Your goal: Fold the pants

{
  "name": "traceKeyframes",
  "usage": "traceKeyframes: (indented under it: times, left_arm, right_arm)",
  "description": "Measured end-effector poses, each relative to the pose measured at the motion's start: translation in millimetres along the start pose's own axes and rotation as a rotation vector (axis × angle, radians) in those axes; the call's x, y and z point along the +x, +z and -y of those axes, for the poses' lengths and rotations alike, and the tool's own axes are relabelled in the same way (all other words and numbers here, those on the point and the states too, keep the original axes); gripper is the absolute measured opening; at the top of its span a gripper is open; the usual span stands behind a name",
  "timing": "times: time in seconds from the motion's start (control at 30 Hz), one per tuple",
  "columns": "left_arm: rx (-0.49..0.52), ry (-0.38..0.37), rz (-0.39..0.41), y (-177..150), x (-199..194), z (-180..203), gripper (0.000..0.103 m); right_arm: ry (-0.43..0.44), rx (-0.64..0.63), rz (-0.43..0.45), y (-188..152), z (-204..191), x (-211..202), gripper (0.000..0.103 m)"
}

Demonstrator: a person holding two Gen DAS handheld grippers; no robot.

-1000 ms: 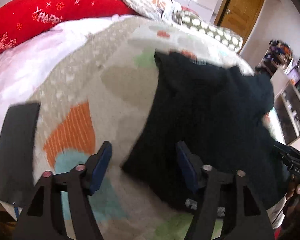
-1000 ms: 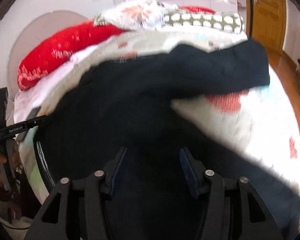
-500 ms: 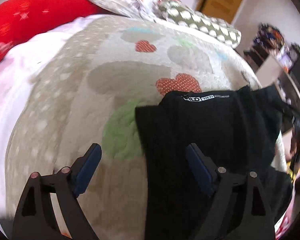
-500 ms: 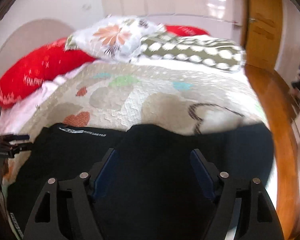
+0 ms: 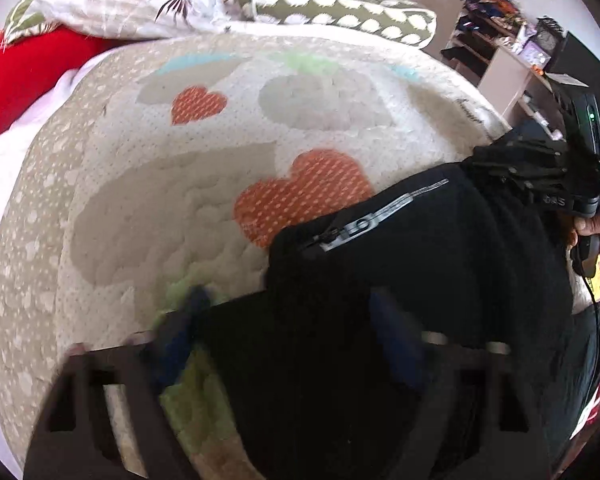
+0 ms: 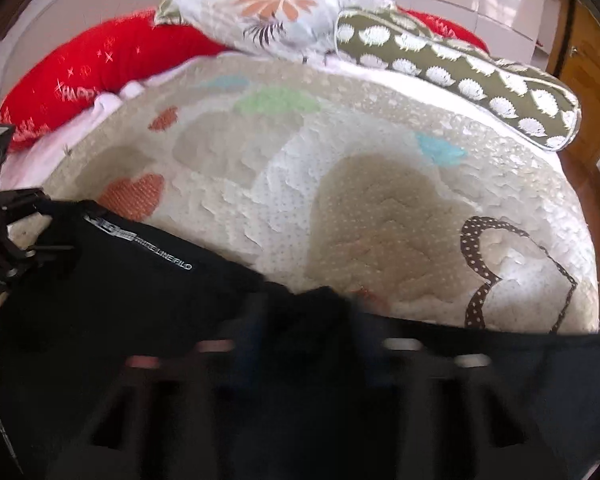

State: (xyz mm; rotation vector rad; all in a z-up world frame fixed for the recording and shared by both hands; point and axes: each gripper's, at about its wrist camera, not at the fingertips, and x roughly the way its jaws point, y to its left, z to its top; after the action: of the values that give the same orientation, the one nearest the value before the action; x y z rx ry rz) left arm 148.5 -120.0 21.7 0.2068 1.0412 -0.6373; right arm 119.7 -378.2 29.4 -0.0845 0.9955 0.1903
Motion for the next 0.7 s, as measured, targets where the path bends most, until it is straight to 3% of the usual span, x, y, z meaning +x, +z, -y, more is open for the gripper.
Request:
traceKeyframes:
  times: [0.03,0.1,0.3,0.47,0.6,0.7]
  left_arm:
    - [0.007,-0.002,0.006,0,-4,2,0.042]
    - [0.008,-0.028,0.018,0,-13,5,0.03]
    - [0.022,-0.071,0.174,-16,-89,25,0.027]
    - [0.102,-0.061,0.292,-67,-165,55,0.027]
    - [0.133,-0.029,0.285,-128,-185,76,0.027]
    - [0.093,-0.023,0.201,-174,-167,76,0.026]
  right_arm:
    - [0.004,0.012,0.013,-3,-1,-8,0.01]
    - [0.004,0.009,0.057,-9,-5,-31,0.01]
    - [-0.018,-0.013,0.26,-47,-29,-147,0.009]
    - [-0.006,-0.064,0.337,-125,-75,-226,0.009]
    - [0.071,-0.034,0.299,-196,-112,-240,0.009]
    - [0.15,0.04,0.212,-244,-131,-215,0.009]
